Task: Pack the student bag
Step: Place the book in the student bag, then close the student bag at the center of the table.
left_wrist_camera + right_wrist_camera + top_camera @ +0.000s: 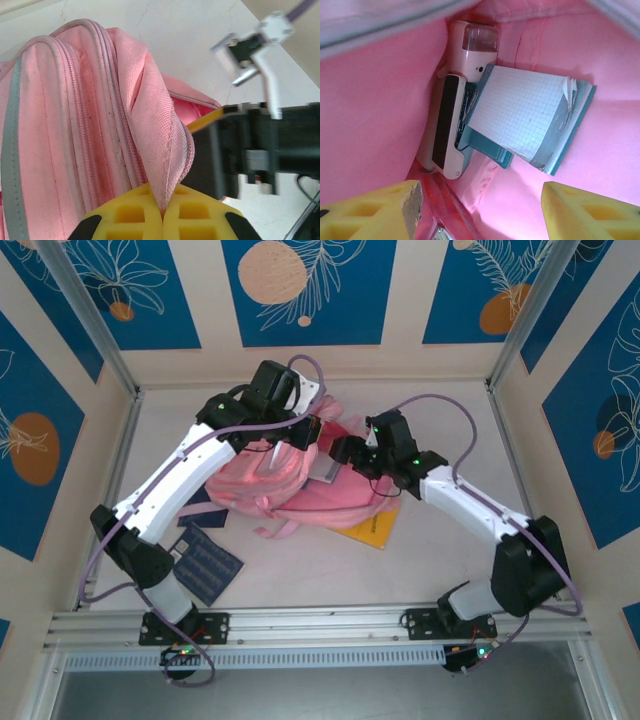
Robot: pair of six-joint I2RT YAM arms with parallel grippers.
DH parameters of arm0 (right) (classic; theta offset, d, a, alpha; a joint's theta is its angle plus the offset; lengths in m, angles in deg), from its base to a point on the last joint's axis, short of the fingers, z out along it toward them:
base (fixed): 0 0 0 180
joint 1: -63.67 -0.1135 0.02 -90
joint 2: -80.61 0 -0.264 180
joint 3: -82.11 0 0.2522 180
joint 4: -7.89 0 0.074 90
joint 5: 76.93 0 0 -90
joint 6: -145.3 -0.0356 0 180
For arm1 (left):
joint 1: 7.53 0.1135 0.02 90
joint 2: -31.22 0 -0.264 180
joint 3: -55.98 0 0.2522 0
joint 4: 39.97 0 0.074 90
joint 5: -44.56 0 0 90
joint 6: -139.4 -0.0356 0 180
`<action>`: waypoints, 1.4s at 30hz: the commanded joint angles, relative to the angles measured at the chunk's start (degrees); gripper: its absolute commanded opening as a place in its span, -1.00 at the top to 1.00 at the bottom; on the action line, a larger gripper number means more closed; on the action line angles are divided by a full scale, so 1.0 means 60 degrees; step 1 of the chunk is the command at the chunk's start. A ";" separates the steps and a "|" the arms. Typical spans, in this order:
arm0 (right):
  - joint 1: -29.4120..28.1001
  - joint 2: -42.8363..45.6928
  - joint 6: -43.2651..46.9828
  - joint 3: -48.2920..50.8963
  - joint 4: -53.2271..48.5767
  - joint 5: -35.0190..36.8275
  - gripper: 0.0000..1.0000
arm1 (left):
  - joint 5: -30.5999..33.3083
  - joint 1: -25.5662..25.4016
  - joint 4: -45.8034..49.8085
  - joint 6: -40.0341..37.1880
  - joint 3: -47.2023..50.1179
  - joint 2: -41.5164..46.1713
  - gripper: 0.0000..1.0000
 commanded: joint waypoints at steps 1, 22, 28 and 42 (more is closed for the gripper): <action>0.0100 0.0802 0.0957 0.0508 -0.1259 0.0785 -0.26 | -0.0093 0.0258 -0.0410 0.0122 0.0101 0.0465 0.97; 0.2941 0.2794 -0.0061 0.3842 -0.1987 0.0136 0.73 | -0.0159 0.0402 -0.1307 0.0672 0.0507 -0.1653 0.92; 0.2968 0.2103 -0.0140 0.3974 -0.1599 -0.0057 1.00 | 0.0391 0.1339 -0.1800 0.1107 0.0030 -0.1471 0.96; 0.3012 -0.1037 -0.0133 0.1879 -0.0984 0.0425 0.89 | -0.1258 0.1555 -0.1534 0.1485 -0.2302 -0.3452 0.76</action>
